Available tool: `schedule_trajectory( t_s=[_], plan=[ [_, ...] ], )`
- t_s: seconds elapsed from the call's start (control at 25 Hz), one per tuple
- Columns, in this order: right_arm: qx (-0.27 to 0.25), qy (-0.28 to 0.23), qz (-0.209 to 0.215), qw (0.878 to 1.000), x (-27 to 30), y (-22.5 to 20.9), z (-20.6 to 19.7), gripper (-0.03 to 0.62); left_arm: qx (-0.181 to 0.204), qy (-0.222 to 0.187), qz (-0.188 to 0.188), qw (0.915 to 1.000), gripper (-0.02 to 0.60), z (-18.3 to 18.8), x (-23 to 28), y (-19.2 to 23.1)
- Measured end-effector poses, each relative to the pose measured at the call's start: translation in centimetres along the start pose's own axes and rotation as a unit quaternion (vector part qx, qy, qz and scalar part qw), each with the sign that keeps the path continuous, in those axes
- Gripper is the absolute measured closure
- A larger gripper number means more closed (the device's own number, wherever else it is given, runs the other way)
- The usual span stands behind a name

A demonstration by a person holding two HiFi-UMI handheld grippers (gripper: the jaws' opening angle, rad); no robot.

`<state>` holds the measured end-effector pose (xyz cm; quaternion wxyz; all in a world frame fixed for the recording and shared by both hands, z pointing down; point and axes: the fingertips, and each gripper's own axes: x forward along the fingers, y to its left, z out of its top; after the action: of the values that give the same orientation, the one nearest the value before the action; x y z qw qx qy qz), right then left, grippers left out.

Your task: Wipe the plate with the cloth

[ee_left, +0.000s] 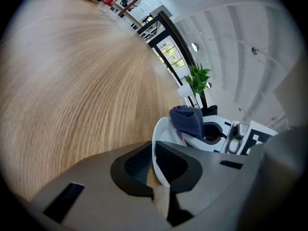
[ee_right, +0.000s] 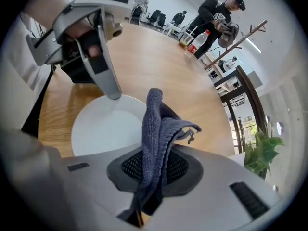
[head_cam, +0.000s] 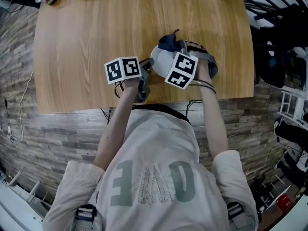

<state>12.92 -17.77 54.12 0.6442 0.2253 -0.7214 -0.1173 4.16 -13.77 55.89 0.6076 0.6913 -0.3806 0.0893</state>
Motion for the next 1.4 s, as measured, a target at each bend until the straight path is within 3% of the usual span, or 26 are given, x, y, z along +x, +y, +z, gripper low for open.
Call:
schedule_trajectory(
  t_s=[0.28, 0.6, 1.0, 1.28, 1.4],
  plan=[
    [-0.051, 0.025, 0.005, 0.998, 1.0, 1.2, 0.9, 0.537, 0.002, 0.004, -0.004, 1.0, 0.551, 0.1, -0.1, 0.1],
    [-0.121, -0.004, 0.054, 0.991, -0.8, 6.5, 3.0, 0.537, 0.001, 0.002, -0.002, 1.0, 0.551, -0.1, -0.2, 0.2],
    [-0.142, -0.03, 0.129, 0.981, -3.8, 11.2, 4.1, 0.537, 0.002, 0.002, -0.001, 1.0, 0.551, 0.0, -0.1, 0.2],
    [-0.135, -0.029, 0.127, 0.982, -4.1, 10.7, 3.7, 0.537, 0.013, -0.007, -0.006, 0.9999, 0.549, 0.2, -0.2, -0.2],
    [-0.112, -0.023, 0.107, 0.988, -4.2, 8.7, 2.9, 0.537, 0.029, -0.03, -0.008, 0.9991, 0.477, 0.8, -0.6, -0.7]
  ],
)
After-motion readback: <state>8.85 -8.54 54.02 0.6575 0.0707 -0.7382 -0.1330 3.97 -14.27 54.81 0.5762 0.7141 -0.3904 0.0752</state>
